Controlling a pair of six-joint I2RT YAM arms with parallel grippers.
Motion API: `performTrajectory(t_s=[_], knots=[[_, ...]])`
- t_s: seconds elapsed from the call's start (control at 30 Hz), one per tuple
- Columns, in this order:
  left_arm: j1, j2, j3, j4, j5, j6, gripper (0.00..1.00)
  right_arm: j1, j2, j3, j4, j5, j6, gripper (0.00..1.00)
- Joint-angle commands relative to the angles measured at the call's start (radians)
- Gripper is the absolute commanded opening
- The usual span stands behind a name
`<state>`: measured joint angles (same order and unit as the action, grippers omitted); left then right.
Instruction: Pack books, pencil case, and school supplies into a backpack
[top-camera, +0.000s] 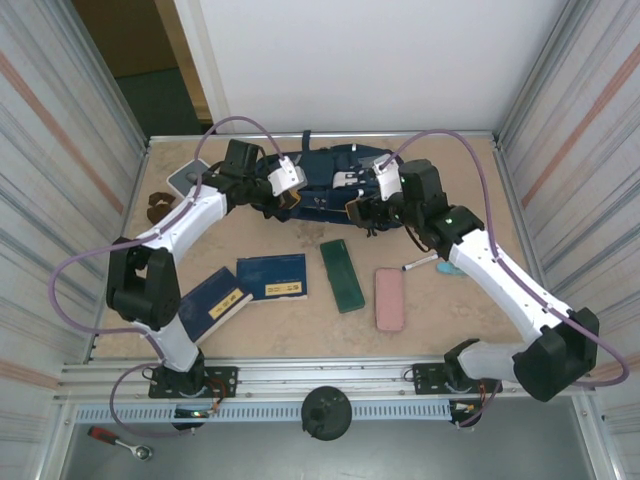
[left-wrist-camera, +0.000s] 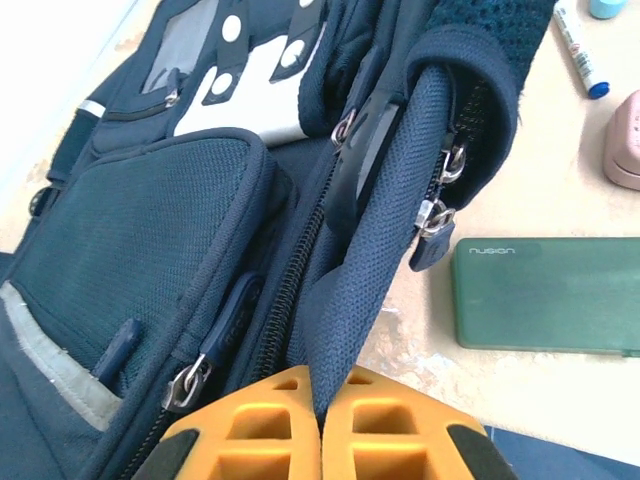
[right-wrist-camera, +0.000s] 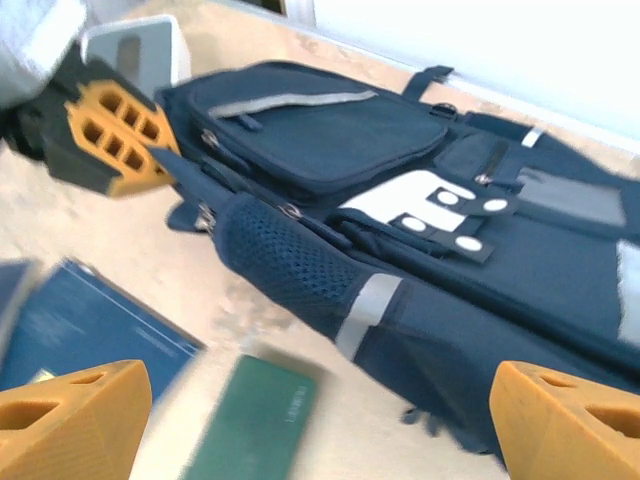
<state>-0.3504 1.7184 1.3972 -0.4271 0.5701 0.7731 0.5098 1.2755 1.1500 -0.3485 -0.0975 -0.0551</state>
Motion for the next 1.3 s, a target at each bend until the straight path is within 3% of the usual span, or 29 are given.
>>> performTrajectory(t_s=[0.0,0.2,0.33,0.4,0.57,0.7,0.77,0.87,1.0,1.13,1.27], knots=[[0.002,-0.006,0.051,-0.045,0.116,0.027,0.0,-0.015,0.077,0.049,-0.022,-0.023,-0.287,0.88],[0.002,0.013,0.062,-0.053,0.116,0.032,0.01,-0.039,0.209,0.112,-0.013,-0.184,-0.43,0.86],[0.002,0.023,0.072,-0.054,0.118,0.015,0.03,-0.04,0.292,0.157,-0.059,-0.199,-0.474,0.78],[0.002,0.021,0.072,-0.044,0.131,0.002,0.05,-0.042,0.311,0.156,-0.039,-0.196,-0.476,0.68],[0.002,-0.01,0.026,0.042,0.14,-0.068,0.11,-0.03,0.352,0.2,-0.031,-0.166,-0.437,0.31],[0.002,-0.086,-0.09,0.189,0.079,-0.171,0.31,-0.038,0.363,0.255,-0.103,-0.199,-0.403,0.02],[-0.003,-0.152,-0.177,0.265,0.041,-0.238,0.42,-0.045,0.352,0.258,-0.112,-0.229,-0.388,0.0],[-0.056,-0.283,-0.358,0.404,-0.146,-0.32,0.51,-0.05,0.335,0.263,-0.11,-0.239,-0.34,0.0],[-0.224,-0.413,-0.578,0.569,-0.472,-0.335,0.6,-0.05,0.327,0.28,-0.131,-0.255,-0.23,0.0],[-0.369,-0.419,-0.665,0.683,-0.707,-0.388,0.6,-0.048,0.322,0.288,-0.142,-0.277,-0.137,0.0],[-0.459,-0.346,-0.659,0.759,-0.881,-0.393,0.6,-0.05,0.329,0.318,-0.173,-0.28,-0.089,0.0]])
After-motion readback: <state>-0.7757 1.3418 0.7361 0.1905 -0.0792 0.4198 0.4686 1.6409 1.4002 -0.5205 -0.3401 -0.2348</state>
